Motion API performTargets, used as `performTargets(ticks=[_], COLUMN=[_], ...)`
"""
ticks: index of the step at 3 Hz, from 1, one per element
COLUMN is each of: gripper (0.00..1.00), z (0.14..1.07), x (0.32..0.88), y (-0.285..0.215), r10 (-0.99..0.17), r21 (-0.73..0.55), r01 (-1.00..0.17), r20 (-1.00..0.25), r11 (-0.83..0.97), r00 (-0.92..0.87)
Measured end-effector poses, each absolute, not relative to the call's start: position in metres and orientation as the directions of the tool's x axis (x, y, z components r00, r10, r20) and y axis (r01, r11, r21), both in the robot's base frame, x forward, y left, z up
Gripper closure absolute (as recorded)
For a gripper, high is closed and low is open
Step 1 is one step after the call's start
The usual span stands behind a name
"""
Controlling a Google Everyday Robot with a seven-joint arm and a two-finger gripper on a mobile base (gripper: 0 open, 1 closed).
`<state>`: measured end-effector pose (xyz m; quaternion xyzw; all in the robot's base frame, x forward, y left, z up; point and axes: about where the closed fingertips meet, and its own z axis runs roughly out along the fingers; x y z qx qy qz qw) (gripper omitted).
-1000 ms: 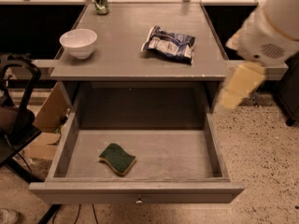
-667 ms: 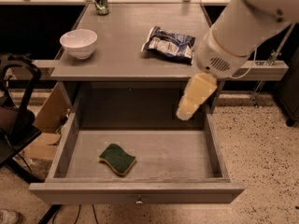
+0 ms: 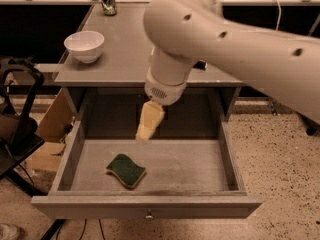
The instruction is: Pick sponge from top drawer and place on counter
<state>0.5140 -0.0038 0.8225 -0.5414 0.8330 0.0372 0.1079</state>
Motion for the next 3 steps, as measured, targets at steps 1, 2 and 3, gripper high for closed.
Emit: performTargets(ticks=[1, 2, 3], gripper=[0.00, 0.00, 0.00], z=[0.781, 0.770, 0.750], x=[0.507, 0.506, 0.508], y=[0.030, 0.038, 0.055], r10=[-0.879, -0.865, -0.874], r21=[-0.033, -0.027, -0.038], r01=[-0.889, -0.873, -0.877], r20=[-0.172, -0.156, -0.116], r11=[0.457, 0.487, 0.478], r00=[-0.445, -0.477, -0.471])
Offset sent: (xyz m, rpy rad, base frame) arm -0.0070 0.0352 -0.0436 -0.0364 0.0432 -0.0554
